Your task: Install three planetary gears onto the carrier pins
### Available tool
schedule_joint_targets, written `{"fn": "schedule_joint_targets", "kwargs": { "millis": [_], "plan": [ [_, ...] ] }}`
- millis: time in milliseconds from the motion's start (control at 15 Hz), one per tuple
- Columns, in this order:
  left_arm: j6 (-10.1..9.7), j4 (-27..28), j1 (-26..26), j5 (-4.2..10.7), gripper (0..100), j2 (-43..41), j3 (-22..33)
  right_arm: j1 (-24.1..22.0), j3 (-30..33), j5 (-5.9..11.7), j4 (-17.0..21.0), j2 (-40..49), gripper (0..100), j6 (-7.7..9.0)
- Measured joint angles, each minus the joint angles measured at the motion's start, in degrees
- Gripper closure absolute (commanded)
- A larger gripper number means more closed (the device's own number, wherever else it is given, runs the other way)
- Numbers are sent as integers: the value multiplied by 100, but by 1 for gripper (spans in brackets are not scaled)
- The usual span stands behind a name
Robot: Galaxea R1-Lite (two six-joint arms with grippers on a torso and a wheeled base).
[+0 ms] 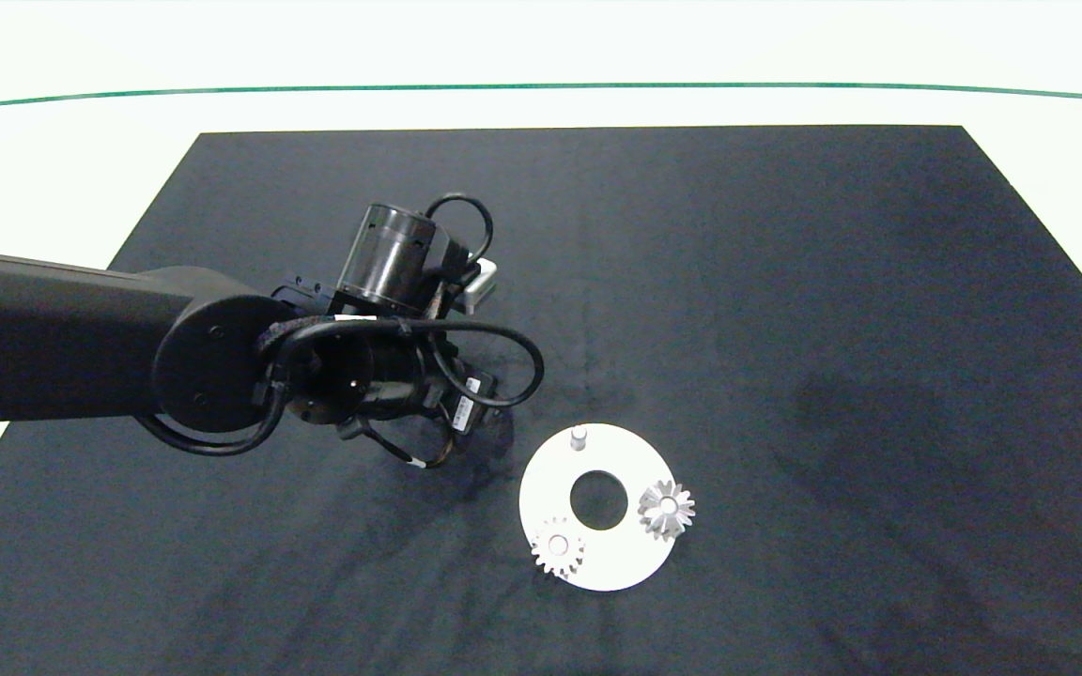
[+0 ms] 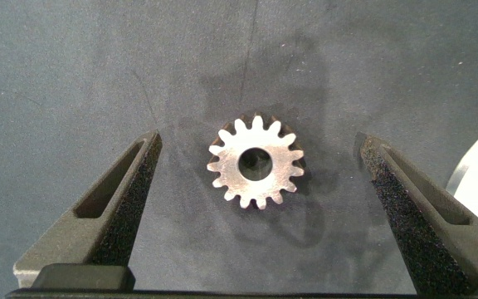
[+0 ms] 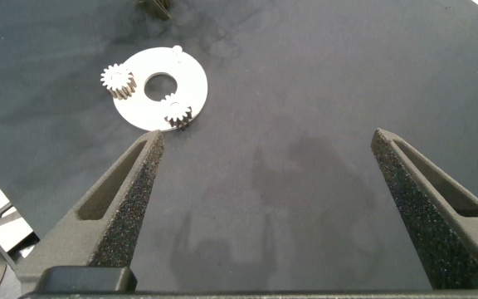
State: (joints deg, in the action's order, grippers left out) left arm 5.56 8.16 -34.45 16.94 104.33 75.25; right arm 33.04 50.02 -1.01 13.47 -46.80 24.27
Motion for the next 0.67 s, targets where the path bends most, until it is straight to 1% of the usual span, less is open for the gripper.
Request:
{"fn": "schedule_joint_targets", "kwargs": {
  "millis": [67,667],
  "plan": [
    [2,-2,0,0,1,6,0,0,0,0,0,0,0,0],
    [13,0,72,-2,19,46,-54,0,0,0,0,0,0,1]
  ]
}}
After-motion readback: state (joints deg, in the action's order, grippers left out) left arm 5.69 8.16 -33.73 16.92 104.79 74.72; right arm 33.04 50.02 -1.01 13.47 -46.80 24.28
